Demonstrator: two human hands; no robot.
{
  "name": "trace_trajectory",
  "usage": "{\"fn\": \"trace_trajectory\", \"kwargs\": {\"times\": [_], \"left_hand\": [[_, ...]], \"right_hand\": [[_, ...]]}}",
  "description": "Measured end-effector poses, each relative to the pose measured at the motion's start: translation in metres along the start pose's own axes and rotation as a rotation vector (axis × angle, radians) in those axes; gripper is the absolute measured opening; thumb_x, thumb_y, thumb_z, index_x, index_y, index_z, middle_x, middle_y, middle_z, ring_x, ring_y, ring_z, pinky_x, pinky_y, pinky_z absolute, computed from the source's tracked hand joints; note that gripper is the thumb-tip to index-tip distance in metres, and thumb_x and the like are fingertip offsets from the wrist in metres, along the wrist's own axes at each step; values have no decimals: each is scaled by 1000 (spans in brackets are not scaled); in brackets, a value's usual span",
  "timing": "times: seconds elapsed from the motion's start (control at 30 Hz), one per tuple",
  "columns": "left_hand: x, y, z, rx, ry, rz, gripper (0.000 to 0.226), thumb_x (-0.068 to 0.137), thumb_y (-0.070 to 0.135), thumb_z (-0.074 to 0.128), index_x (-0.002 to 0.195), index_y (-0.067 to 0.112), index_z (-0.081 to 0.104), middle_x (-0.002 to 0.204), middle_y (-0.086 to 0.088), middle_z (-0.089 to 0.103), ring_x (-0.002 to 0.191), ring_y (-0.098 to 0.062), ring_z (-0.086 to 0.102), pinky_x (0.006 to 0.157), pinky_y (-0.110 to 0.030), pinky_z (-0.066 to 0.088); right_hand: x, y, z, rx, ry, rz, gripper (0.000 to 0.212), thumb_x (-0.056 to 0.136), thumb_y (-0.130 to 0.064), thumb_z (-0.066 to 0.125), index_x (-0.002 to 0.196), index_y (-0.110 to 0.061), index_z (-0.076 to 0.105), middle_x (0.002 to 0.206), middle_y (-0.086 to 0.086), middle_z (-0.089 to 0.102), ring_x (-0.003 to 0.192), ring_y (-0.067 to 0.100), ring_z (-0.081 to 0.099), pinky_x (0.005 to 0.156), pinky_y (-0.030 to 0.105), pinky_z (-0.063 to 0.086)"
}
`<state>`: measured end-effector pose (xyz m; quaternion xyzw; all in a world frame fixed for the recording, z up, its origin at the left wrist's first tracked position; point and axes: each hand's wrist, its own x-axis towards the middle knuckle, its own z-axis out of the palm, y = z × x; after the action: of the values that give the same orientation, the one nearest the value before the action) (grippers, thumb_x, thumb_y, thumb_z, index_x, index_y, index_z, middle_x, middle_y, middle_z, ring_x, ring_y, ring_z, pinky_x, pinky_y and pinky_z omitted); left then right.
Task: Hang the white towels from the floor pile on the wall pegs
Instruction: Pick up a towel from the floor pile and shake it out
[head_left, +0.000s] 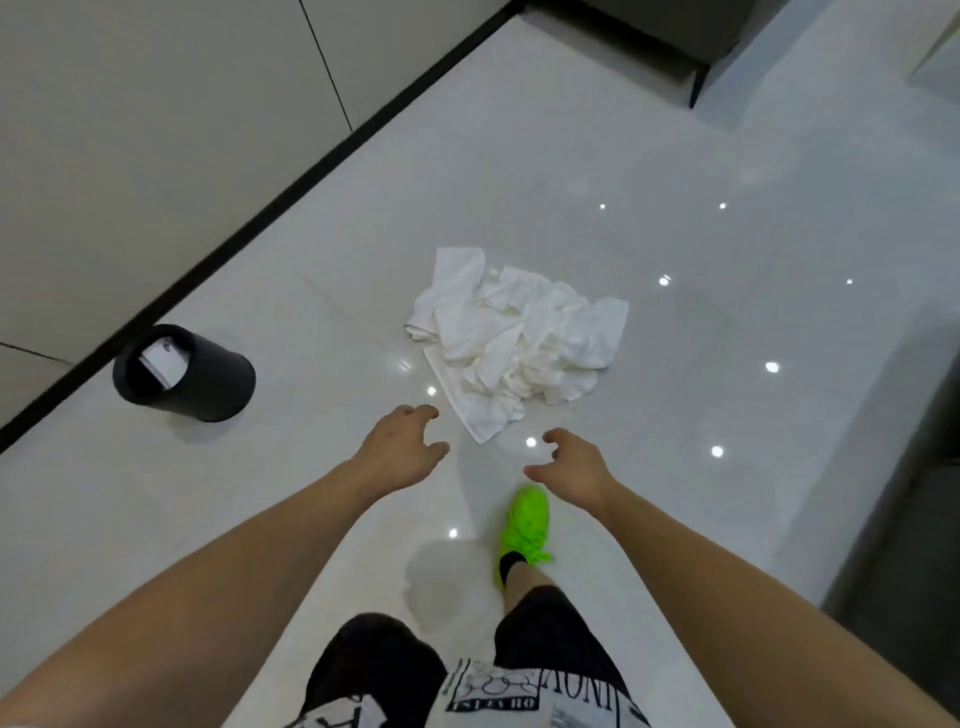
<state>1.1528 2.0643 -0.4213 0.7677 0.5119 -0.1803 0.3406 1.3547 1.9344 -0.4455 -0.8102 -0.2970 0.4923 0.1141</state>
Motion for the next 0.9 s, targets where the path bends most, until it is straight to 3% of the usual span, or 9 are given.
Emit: {"fn": "trace_trajectory", "kwargs": {"times": [0.07,0.3,0.4,0.53,0.7,0.8,0.9], "left_hand": [[31,2,4,-32,-25,-36,57,92,41,58,143,22,42,143,-8,44,127,-25,45,98,-32,37],[152,-23,46,-51,-133,-102,50,90,37,60,136,21,49,135,-9,50,124,-26,47,100,-31,36],[227,-54,88,-24,-194,-72,49,91,37,60,136,22,49,135,-9,50,123,-25,48,99,-31,36],[338,-109,154,22,-254,-34,49,92,36,58,137,19,48,136,-10,49,120,-25,49,92,-24,32],[454,-174,233,87,-312,-18,49,93,38,56,138,20,47,136,-9,48,119,-24,50,90,-26,33],[507,-199,270,122,-332,1,49,93,38,56,138,19,48,135,-9,50,119,-25,50,91,-28,34],[542,-210,295,147,-354,24,50,92,37,56,138,17,48,132,-10,51,119,-26,50,91,-27,34]], "right_hand": [[34,-5,-6,26,-28,40,67,80,-31,75,139,-15,49,83,-8,53,97,16,57,84,26,46],[161,6,34,220,-68,237,56,82,-25,75,132,-8,56,121,13,63,109,27,63,98,40,49],[235,29,83,249,-39,306,48,81,-25,75,125,-10,61,116,10,66,103,24,64,94,35,50],[349,69,168,324,-41,422,45,80,-24,74,122,-9,64,120,15,67,100,22,61,100,42,48],[470,116,256,367,-48,470,40,83,-21,69,116,2,64,107,14,68,102,32,65,95,45,51],[526,137,288,439,48,520,31,87,-24,63,104,2,61,101,12,64,102,33,62,89,39,51],[560,148,306,603,260,680,45,86,-36,65,112,0,55,112,18,63,104,35,62,92,46,52]]}}
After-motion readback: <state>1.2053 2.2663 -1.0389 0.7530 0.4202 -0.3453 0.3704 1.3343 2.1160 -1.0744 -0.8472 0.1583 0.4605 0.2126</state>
